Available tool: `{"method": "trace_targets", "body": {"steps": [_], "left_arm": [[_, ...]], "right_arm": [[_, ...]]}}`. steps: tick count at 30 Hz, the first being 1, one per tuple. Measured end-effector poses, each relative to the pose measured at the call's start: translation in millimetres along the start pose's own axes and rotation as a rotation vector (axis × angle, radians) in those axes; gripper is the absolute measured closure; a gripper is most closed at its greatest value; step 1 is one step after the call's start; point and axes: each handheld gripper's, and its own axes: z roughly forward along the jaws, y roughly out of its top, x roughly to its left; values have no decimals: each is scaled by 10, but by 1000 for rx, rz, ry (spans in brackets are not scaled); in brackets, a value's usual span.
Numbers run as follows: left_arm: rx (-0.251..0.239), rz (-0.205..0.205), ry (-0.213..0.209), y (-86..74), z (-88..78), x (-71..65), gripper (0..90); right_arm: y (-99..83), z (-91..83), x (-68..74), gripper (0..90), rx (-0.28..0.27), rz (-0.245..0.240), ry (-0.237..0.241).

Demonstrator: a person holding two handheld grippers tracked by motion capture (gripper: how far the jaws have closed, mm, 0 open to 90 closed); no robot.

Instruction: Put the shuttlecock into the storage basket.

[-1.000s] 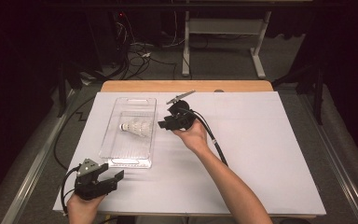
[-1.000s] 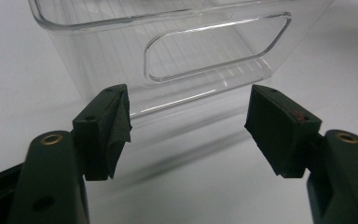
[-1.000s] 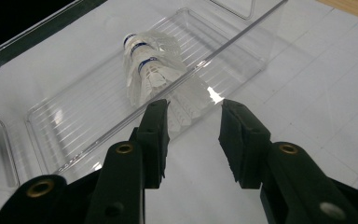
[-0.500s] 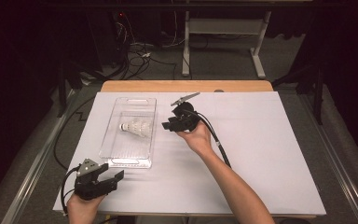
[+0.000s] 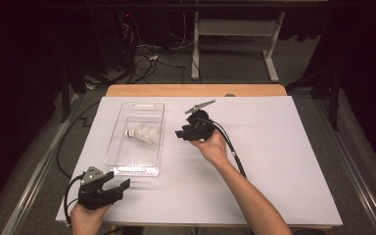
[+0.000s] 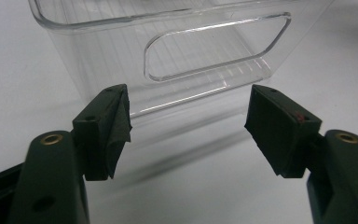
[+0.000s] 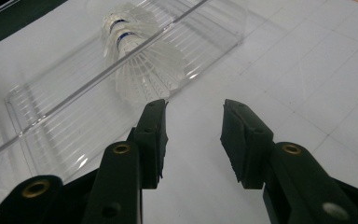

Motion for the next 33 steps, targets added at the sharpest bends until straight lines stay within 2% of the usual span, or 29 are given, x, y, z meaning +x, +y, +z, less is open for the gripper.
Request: {"method": "trace_targets", "body": {"steps": [33], "left_arm": [[1,-5,-2,0,-1,1,315]], "right_arm": [[-288,-106,-160,595,3,50,-22]]}}
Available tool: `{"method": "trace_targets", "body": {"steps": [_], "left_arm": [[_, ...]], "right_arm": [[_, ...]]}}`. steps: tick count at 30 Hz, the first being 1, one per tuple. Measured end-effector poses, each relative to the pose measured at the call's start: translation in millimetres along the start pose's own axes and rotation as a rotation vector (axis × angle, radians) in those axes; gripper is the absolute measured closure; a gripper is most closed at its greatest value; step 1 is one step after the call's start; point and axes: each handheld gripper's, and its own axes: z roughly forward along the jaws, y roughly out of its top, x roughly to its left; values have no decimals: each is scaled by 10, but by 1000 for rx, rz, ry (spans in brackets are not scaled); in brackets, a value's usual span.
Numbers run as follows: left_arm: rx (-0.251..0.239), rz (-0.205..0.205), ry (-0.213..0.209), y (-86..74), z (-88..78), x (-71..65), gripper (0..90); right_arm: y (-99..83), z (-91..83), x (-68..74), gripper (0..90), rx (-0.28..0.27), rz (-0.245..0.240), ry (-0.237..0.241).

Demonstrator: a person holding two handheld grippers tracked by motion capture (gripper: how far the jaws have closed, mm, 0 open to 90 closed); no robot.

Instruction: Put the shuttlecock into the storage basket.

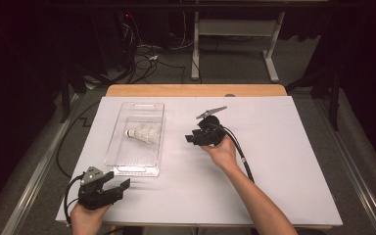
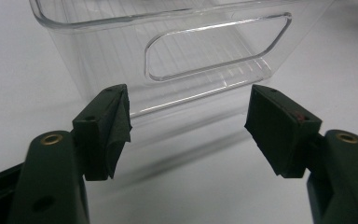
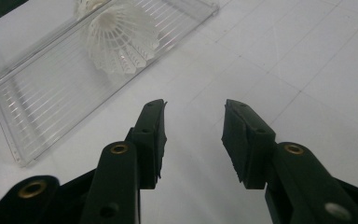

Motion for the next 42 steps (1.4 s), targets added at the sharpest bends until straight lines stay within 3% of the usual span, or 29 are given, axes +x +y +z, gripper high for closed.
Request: {"method": "trace_targets", "body": {"steps": [25,42], "left_arm": [[-1,-5,-1,-1,5,1,315],[0,-6,1,-1,6,0,315]], "right_arm": [[-202,-187,-169,589,-2,28,-26],[-315,-297,-217,582,8,6,-56]]}}
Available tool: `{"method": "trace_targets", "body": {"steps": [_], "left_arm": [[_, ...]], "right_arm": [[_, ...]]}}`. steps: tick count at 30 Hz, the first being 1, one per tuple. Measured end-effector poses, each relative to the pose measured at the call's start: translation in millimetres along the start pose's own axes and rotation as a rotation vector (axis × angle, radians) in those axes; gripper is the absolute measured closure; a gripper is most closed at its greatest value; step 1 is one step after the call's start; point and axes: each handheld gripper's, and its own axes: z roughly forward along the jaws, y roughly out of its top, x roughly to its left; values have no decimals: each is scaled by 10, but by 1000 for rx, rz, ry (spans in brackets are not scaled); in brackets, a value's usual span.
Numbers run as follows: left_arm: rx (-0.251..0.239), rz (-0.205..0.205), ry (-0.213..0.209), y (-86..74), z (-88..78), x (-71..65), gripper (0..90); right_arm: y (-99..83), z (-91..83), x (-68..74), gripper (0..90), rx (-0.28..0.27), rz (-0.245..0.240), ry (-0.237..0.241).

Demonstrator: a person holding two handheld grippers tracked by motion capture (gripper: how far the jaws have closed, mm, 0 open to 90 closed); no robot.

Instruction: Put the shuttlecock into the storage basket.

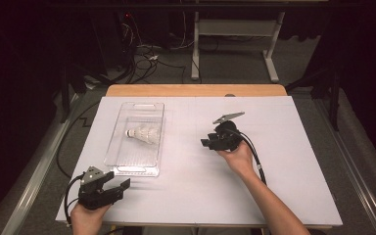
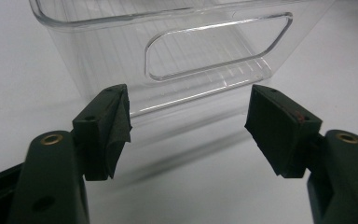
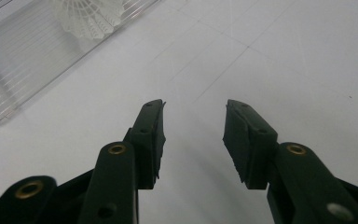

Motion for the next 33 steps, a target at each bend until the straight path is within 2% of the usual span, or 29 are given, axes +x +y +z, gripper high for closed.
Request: {"method": "trace_targets", "body": {"steps": [33], "left_arm": [[-3,-3,1,-3,-11,2,314]], "right_arm": [[-244,-235,-144,554,-17,24,-34]]}}
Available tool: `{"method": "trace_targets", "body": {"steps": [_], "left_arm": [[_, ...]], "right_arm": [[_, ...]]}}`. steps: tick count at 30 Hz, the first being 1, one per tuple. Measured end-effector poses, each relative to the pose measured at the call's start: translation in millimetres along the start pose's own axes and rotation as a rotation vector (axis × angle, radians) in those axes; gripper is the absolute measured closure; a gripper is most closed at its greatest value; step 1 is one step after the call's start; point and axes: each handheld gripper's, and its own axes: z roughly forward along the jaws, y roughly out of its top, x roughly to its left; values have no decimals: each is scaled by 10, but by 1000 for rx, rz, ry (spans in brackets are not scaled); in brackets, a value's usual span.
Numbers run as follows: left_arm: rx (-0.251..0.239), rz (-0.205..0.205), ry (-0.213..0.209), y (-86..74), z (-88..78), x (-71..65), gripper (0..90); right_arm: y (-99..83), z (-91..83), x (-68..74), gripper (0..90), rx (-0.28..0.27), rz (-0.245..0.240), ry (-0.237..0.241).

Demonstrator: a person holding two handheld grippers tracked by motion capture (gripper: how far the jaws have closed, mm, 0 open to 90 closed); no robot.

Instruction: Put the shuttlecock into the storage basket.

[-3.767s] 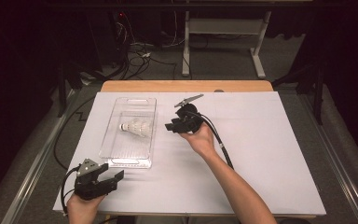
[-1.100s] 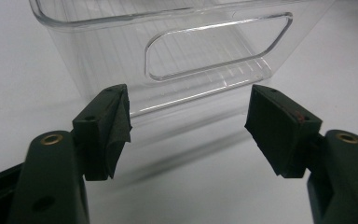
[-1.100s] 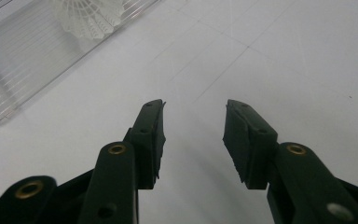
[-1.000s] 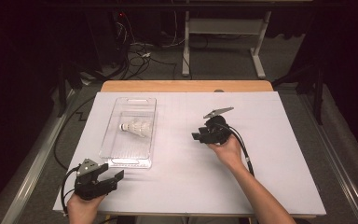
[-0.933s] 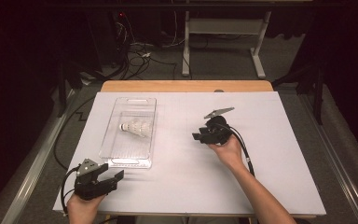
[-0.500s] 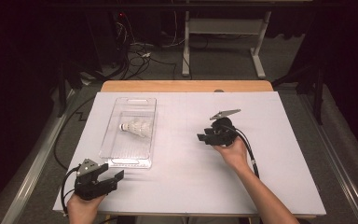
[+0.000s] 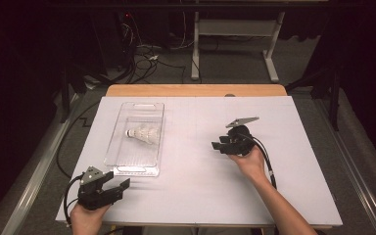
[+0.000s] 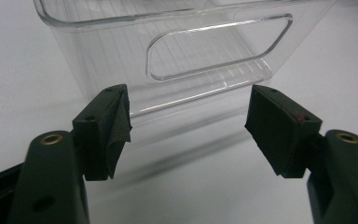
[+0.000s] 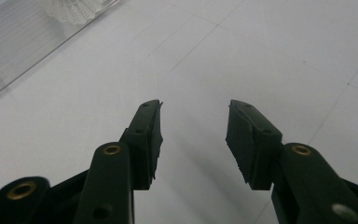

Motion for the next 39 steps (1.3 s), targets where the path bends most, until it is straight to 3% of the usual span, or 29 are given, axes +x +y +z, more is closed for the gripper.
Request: {"method": "trace_targets", "body": {"steps": [39], "left_arm": [[-6,-7,6,-3,-7,3,315]], "right_arm": [[-363,-360,-176,533,-60,57,-71]]}}
